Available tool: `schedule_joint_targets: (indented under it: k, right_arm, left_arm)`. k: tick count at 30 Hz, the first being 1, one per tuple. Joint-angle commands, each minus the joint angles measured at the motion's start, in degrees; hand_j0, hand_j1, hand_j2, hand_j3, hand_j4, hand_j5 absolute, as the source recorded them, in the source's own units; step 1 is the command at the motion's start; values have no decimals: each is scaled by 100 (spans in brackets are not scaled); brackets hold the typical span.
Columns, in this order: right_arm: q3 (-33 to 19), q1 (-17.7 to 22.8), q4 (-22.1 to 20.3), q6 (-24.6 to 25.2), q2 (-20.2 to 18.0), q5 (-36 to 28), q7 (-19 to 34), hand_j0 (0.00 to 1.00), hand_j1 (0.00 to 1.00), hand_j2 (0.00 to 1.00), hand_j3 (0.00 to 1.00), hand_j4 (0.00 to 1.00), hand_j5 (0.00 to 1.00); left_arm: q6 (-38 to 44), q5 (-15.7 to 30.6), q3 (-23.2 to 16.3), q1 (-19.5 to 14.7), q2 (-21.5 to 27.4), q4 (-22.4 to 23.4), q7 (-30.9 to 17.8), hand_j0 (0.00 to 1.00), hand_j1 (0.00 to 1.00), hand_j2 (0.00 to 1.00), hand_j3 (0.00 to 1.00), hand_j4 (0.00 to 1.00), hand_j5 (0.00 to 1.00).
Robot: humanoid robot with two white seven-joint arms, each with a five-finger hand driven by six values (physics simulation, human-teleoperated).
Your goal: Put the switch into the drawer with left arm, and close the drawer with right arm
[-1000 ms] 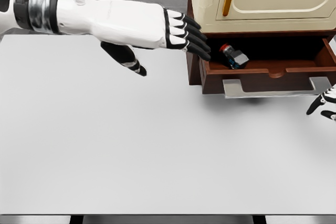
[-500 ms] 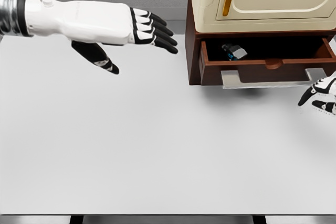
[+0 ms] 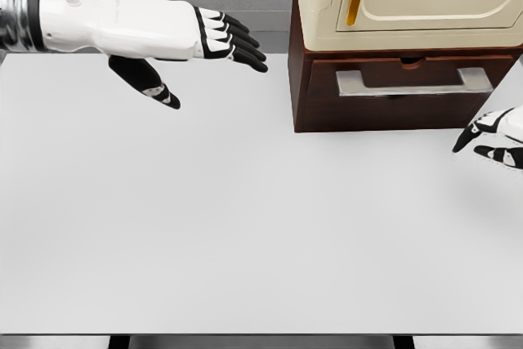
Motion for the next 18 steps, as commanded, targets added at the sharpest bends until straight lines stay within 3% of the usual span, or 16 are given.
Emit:
schedule_joint_targets:
  k: [1, 6, 7, 9, 18]
  right_arm:
    - [193, -26, 158, -2, 37, 25, -4, 52, 52, 52, 52, 52, 52]
    - [536, -422, 352, -2, 90, 34, -4, 53, 53, 53, 53, 53, 53]
    - [624, -422, 317, -2, 90, 87, -4, 58, 58, 58, 58, 58, 58]
    - [861, -413, -26, -2, 81, 210, -4, 100, 100, 100, 100, 100, 100]
    - [993, -387, -158, -2, 72, 192, -4, 100, 100, 100, 100, 100, 100]
  left_arm:
    - [16, 35, -4, 0, -3, 21, 3, 100, 100, 100, 100, 100, 100]
    - [16, 18, -4, 0, -3, 91, 3, 100, 100, 100, 100, 100, 100]
    - [16, -79, -4, 0, -3, 91, 3, 100, 100, 100, 100, 100, 100]
    - [16, -132, -4, 0, -12, 91, 3, 100, 100, 100, 100, 100, 100]
    - [16, -132, -13, 9, -12, 83, 3, 100, 100, 100, 100, 100, 100]
